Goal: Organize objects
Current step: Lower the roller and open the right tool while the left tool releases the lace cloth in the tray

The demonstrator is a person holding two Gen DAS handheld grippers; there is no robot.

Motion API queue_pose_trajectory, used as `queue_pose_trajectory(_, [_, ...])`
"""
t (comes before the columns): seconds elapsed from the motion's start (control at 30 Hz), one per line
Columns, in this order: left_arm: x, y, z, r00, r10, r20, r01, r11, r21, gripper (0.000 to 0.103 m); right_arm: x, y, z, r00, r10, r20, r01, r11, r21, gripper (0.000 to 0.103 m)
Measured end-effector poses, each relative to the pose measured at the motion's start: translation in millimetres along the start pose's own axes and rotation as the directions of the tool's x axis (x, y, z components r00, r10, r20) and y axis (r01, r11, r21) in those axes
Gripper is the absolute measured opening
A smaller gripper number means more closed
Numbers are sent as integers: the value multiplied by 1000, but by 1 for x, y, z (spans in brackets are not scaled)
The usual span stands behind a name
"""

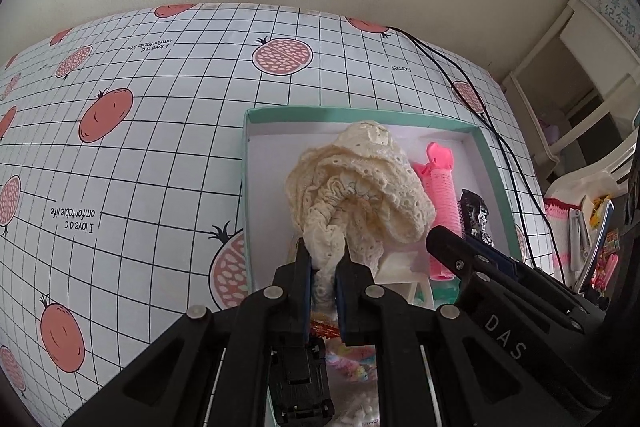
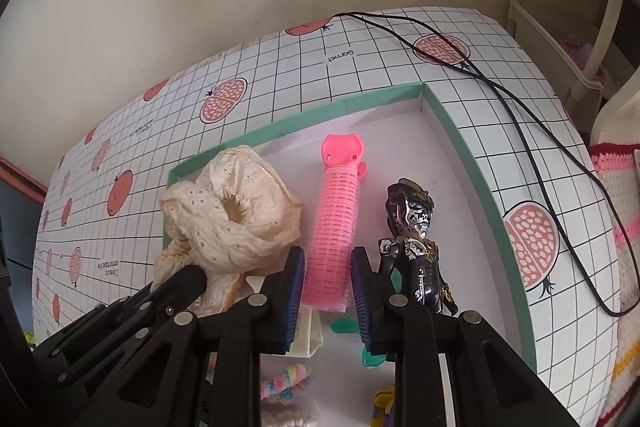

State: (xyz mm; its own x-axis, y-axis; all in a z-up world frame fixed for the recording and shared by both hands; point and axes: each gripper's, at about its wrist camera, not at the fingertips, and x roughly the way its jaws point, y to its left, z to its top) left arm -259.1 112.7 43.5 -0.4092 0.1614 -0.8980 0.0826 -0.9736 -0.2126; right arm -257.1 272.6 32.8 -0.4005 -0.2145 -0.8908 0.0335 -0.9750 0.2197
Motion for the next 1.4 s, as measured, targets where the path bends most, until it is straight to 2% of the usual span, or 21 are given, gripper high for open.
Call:
queue_pose_trajectory(0.27, [2,0,0,1000,-7,-12,7,1000,-9,12,1,0,1,1000,5,-22,-5,1000,11,27])
queue_pose_trajectory(0.33, [1,1,1,1000,-9,-23,9,1000,-15,22,1,0,1,1000,4,-26,-4,1000,13,28])
queue_pose_trajectory(0.4, [0,0,1,1000,-5,-27,5,1000,-14,26,0,0,1,1000,2,-28,-2,1000,15,28])
queue_pose_trajectory(0.7, [-17,-1,6,1000,1,-10,-1,1000,5,35,-15,0,6,1000,4,-26,-3,1000,15,28])
queue_pose_trajectory(0.97, [-33,-4,10,1000,2,20,-2,1000,26,41,-28,-3,11,1000,14,-4,-14,1000,25,35])
queue_pose_trajectory(1.13, [-32,-1,10,1000,1,17,-2,1000,20,54,-28,-9,12,1000,16,-6,-16,999,41,36])
queue_pose_trajectory(1.4, [-29,3,11,997,69,20,-69,998,6,66,-23,-14,12,1000,4,-9,-4,998,56,54])
